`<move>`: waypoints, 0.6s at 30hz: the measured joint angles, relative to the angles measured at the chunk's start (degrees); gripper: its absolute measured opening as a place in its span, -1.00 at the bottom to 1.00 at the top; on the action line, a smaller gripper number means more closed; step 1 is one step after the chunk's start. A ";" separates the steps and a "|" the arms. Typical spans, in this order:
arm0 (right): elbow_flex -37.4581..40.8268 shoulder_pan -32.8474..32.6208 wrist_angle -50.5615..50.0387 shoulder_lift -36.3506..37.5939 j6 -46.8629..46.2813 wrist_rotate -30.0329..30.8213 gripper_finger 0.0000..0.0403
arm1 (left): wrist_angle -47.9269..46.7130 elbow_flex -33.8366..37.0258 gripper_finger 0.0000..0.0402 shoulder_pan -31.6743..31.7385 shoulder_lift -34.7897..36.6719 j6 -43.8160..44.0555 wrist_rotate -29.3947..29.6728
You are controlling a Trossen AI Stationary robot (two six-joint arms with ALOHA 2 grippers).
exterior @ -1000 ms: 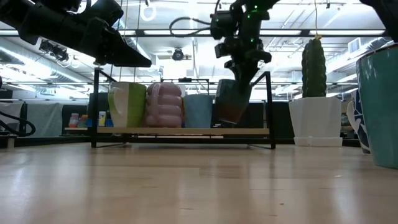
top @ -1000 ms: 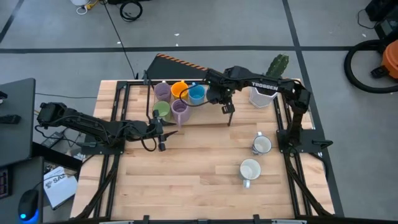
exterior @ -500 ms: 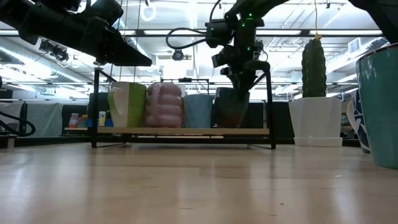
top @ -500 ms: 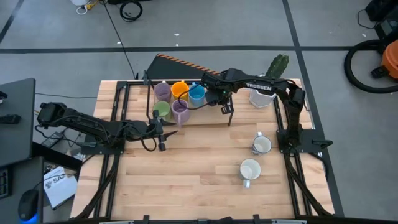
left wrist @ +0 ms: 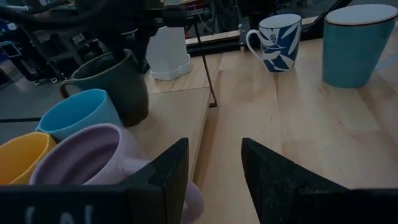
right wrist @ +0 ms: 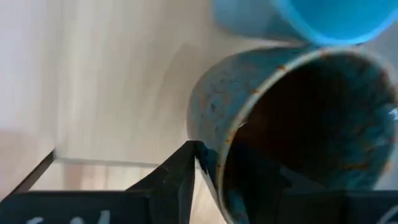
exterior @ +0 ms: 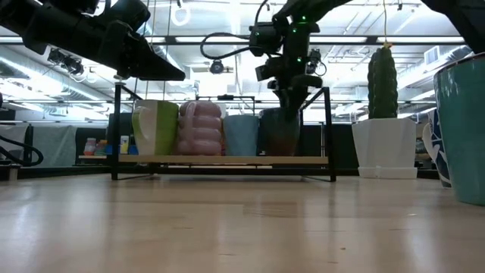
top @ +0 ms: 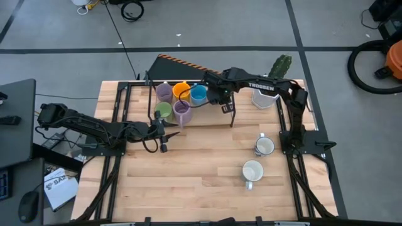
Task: Place coffee mugs
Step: Put the dark blue mug on the shelf, then put the light blue mug on the shelf
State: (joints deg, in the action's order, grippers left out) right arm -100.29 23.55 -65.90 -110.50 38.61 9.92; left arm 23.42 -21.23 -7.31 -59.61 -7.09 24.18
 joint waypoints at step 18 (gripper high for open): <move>-10.07 -3.75 -12.47 0.11 -7.49 -0.58 -0.24 | -0.15 0.00 -0.23 0.00 0.00 0.44 -0.02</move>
State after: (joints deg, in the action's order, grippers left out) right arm -110.36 19.80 -78.36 -110.39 31.12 9.34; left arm 23.27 -21.23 -7.31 -59.61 -6.66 24.16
